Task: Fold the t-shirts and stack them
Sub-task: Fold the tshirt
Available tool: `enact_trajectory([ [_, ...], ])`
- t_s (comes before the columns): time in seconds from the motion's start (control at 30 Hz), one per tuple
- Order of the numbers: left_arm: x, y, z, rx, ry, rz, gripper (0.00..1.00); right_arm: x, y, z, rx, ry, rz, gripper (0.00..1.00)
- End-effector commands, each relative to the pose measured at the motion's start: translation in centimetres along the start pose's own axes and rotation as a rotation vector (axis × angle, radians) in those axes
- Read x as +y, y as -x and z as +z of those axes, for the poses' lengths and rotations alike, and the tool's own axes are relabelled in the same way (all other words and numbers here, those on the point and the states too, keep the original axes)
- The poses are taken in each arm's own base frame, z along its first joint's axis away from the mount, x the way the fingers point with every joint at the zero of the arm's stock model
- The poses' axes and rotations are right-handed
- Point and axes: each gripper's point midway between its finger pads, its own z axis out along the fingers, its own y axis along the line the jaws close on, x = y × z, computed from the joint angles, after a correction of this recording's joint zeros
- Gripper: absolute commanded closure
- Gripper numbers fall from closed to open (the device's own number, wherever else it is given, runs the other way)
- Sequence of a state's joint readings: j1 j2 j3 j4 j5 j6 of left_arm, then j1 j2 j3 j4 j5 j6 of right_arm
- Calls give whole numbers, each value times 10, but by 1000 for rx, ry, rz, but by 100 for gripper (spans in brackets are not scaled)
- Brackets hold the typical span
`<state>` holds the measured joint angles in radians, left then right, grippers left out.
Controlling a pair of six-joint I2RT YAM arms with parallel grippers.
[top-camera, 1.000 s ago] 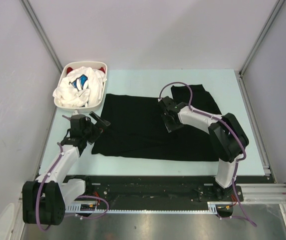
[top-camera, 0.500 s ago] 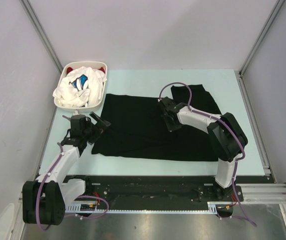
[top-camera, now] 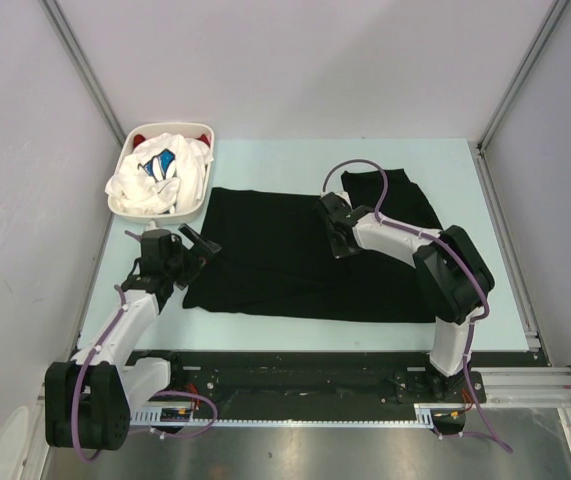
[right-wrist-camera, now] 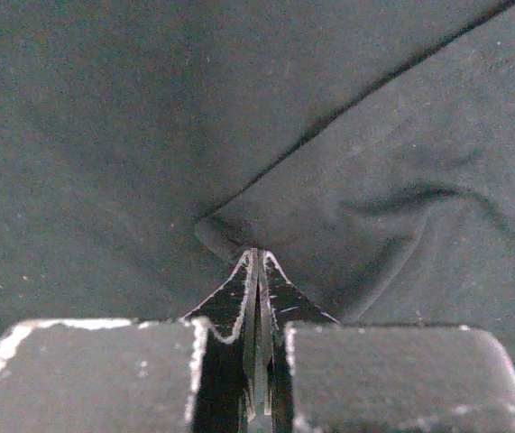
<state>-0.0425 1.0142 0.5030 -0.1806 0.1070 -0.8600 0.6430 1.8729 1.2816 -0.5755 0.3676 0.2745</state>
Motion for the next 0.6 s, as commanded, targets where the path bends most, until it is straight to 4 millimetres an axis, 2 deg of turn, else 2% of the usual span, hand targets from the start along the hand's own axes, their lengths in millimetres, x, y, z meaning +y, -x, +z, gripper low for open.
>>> enact_trajectory([
  [0.0, -4, 6, -1, -27, -29, 27, 0, 3, 37, -18, -141, -8, 111, 100],
  [0.4, -10, 8, -4, -31, -48, 39, 0, 3, 42, -20, -175, 1, 168, 100],
  [0.47, -11, 9, -5, -32, -51, 44, 0, 11, 39, -17, -153, 47, 145, 100],
  [0.57, -10, 9, -5, -33, -49, 48, 0, 21, 23, -6, -81, 96, 93, 100],
])
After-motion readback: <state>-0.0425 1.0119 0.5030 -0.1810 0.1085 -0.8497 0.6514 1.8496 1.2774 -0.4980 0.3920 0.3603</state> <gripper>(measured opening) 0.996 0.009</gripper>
